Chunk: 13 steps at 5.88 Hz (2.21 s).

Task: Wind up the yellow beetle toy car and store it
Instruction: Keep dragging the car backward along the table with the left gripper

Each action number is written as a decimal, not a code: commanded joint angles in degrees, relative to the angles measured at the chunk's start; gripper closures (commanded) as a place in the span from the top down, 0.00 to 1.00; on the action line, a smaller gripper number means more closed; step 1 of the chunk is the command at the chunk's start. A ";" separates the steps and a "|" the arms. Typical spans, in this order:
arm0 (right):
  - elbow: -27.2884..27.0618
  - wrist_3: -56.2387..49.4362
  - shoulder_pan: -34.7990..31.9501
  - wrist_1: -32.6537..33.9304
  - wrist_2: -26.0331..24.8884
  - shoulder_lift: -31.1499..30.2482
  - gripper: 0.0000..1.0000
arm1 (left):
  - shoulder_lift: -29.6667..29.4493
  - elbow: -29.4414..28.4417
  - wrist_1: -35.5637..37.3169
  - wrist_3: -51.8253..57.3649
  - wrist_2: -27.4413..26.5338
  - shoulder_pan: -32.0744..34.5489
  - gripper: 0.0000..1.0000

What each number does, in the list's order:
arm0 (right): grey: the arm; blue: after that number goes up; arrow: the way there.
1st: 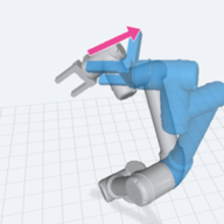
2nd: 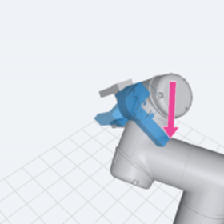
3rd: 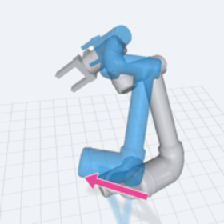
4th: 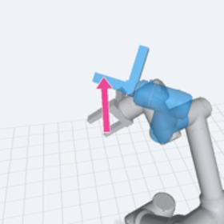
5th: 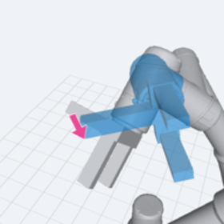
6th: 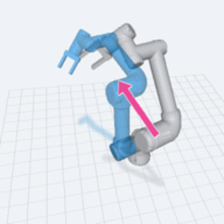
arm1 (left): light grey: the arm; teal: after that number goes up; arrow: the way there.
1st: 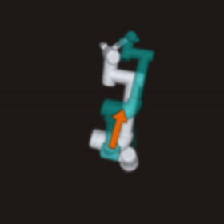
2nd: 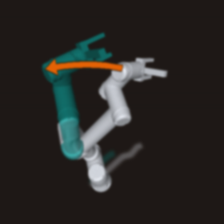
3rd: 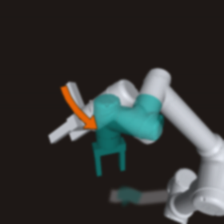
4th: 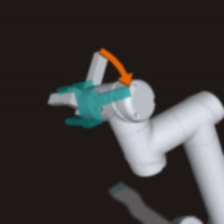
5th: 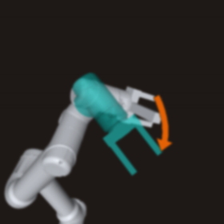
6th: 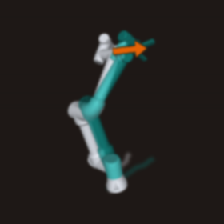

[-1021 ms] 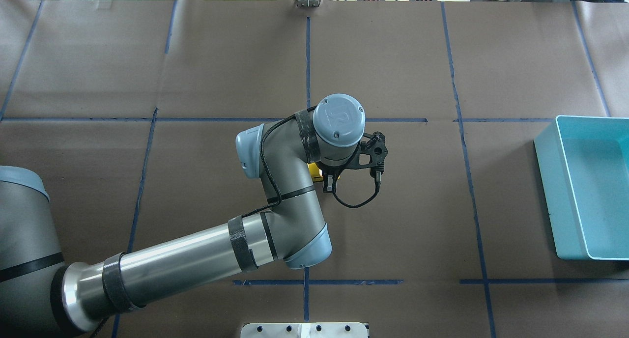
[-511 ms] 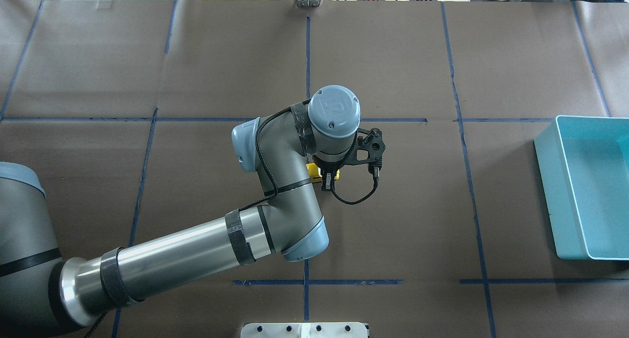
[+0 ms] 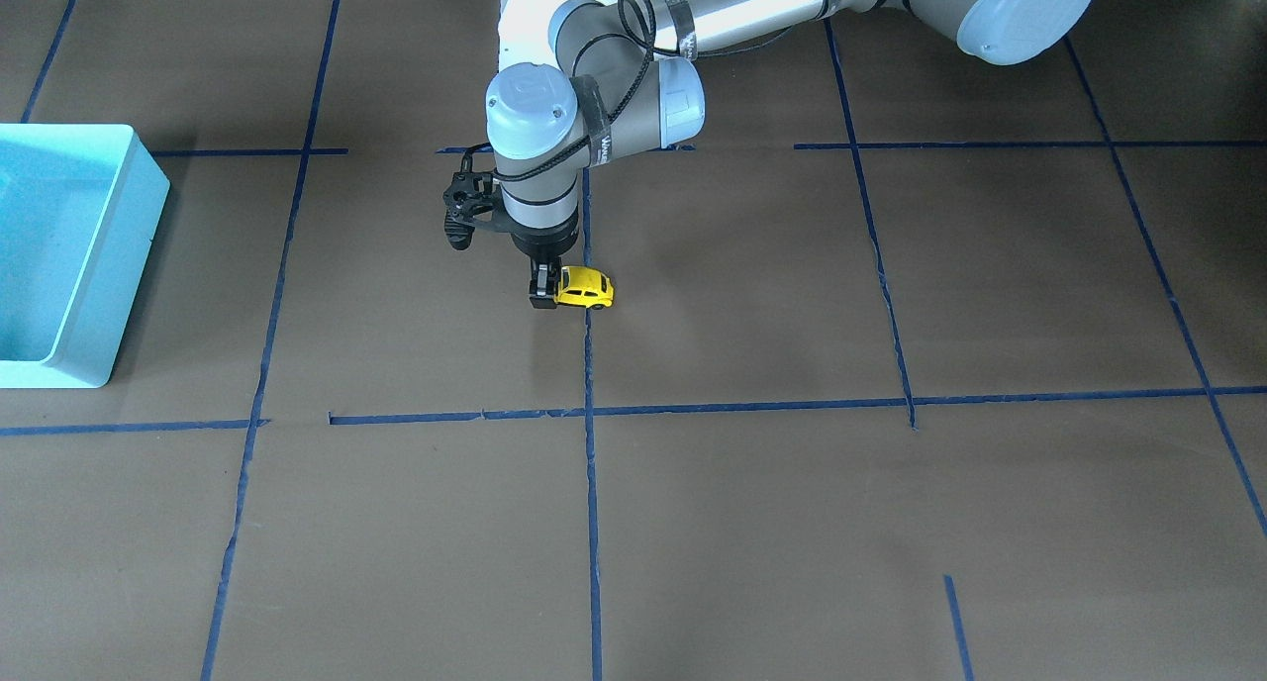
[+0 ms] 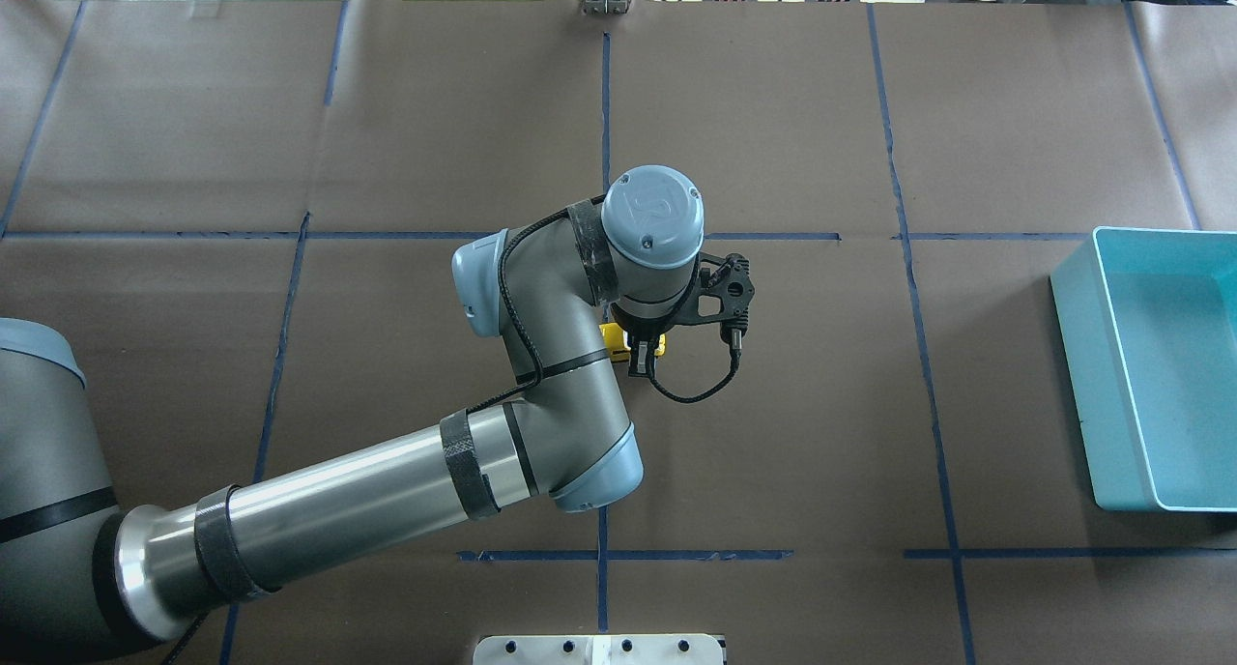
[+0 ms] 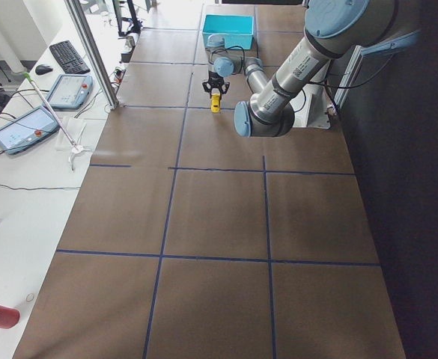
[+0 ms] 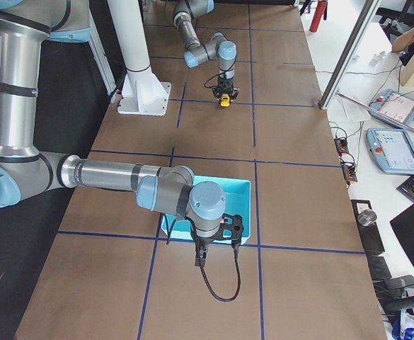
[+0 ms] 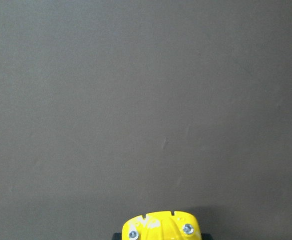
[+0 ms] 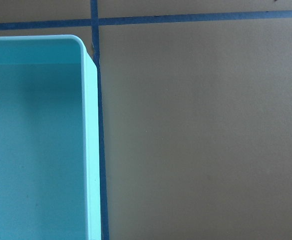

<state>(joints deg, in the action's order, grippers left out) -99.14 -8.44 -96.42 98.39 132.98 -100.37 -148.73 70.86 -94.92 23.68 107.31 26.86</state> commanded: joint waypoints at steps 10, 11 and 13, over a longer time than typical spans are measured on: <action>0.00 -0.26 0.00 -0.04 0.00 0.00 1.00 | 5.46 3.67 -1.40 1.20 2.11 1.97 0.00; 0.00 -0.26 0.00 -0.04 0.00 0.00 1.00 | 6.34 4.63 -1.40 1.20 2.55 1.97 0.00; -0.52 -0.26 0.00 -0.13 0.00 0.09 1.00 | 8.62 6.39 -2.19 1.28 3.08 2.41 0.00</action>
<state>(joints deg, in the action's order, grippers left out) -99.48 -8.70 -96.42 98.28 132.98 -100.34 -141.12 76.46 -96.92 24.90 110.22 29.10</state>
